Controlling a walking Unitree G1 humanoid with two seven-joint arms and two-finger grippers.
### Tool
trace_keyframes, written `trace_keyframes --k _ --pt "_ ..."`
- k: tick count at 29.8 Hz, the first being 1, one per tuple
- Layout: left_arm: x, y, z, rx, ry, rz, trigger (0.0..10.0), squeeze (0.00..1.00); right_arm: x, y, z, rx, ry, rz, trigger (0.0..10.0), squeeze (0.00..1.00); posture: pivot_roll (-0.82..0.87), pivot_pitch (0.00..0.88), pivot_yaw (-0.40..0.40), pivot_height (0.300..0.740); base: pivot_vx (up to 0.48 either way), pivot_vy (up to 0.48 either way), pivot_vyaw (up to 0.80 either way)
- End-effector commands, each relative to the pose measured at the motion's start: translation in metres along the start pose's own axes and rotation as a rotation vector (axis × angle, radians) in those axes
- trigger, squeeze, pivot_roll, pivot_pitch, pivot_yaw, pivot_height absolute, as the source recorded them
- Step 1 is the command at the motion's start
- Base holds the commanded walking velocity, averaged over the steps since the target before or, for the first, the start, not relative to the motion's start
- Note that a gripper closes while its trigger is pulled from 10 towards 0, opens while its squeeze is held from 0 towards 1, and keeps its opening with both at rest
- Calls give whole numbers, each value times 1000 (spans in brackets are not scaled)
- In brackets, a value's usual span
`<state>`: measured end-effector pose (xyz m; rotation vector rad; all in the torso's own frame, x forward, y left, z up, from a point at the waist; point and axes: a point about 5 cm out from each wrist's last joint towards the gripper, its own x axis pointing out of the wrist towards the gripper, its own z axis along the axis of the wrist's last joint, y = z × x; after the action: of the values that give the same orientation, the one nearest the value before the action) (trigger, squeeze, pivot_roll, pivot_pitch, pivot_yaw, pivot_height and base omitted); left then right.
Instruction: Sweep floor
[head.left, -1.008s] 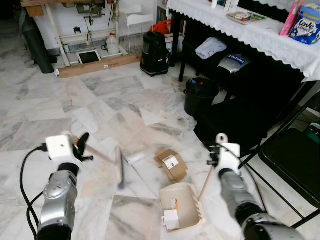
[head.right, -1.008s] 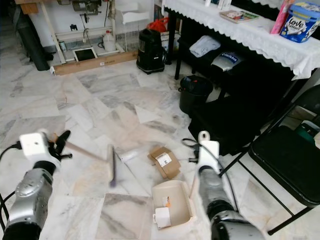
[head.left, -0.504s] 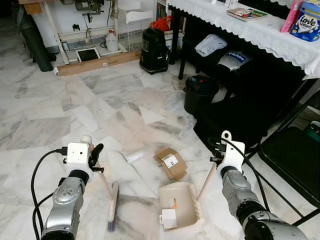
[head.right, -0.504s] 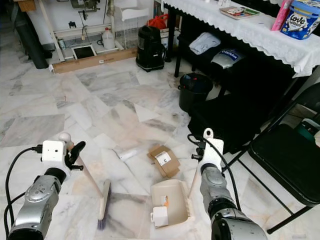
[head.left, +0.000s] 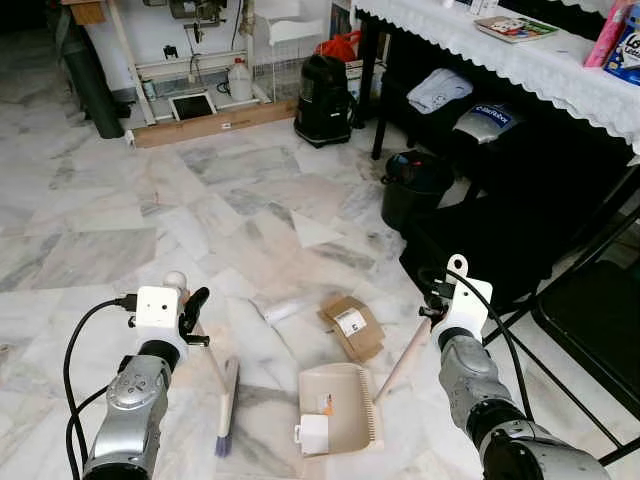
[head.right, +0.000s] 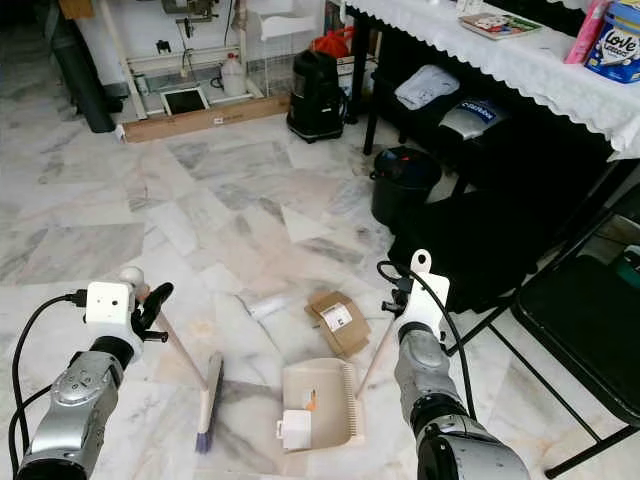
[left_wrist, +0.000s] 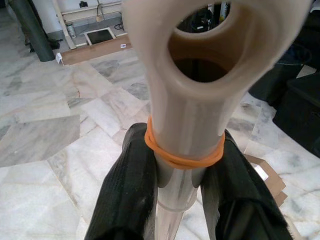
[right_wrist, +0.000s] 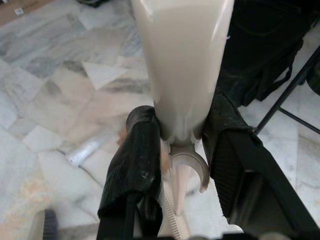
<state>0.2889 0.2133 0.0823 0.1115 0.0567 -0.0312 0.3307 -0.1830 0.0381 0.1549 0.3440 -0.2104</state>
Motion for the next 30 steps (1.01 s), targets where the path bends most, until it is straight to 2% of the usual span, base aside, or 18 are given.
trace_keyframes --k 1,4,5,6,7,8,9,11,14,18,22,24,27,30 --pt "1 2 13 44 -66 -5 10000 0 4 2 22 35 -97 -4 10000 0 12 7 -14 740 0 0 0" --pt "1 0 13 17 -56 -16 10000 0 4 2 23 33 -98 -6 10000 0 14 10 -14 740 0 0 0" --pt "2 -1 14 -75 -55 -24 10000 0 5 2 24 30 -100 -3 10000 0 17 14 -15 740 0 0 0" --pt "3 -2 15 -111 -59 -27 10000 0 5 2 24 29 -101 -1 10000 0 17 14 -15 740 0 0 0" --pt "3 -2 15 -111 -59 -27 10000 0 5 2 24 29 -101 -1 10000 0 17 14 -15 740 0 0 0" --pt "4 -3 20 -253 -67 -47 10000 0 5 2 24 35 -103 -2 10000 0 21 19 -15 740 0 0 0" --pt "5 -3 22 -306 -73 -58 10000 0 5 2 24 39 -103 -3 10000 0 21 19 -15 740 0 0 0" --pt "5 -4 27 -371 -91 -74 10000 0 5 2 24 41 -103 -4 10000 0 22 20 -14 740 0 0 0" --pt "6 -4 30 -397 -102 -84 10000 0 5 2 24 43 -103 -4 10000 0 23 20 -14 740 0 0 0" --pt "8 -4 30 -358 -82 -88 10000 0 5 2 25 46 -105 -4 10000 0 23 19 -15 740 0 0 0" --pt "10 -3 32 -353 -99 -66 10000 0 6 1 27 51 -110 -3 10000 0 26 12 -14 740 0 0 0" --pt "10 6 44 -293 -178 -4 10000 0 6 2 29 61 -118 0 10000 0 28 5 -12 740 0 0 0" --pt "10 9 49 -262 -210 13 10000 0 6 3 30 66 -122 3 10000 0 31 2 -12 740 0 0 0" --pt "10 20 73 -175 -338 121 10000 0 6 6 34 80 -144 19 10000 0 45 0 -8 740 0 0 0"
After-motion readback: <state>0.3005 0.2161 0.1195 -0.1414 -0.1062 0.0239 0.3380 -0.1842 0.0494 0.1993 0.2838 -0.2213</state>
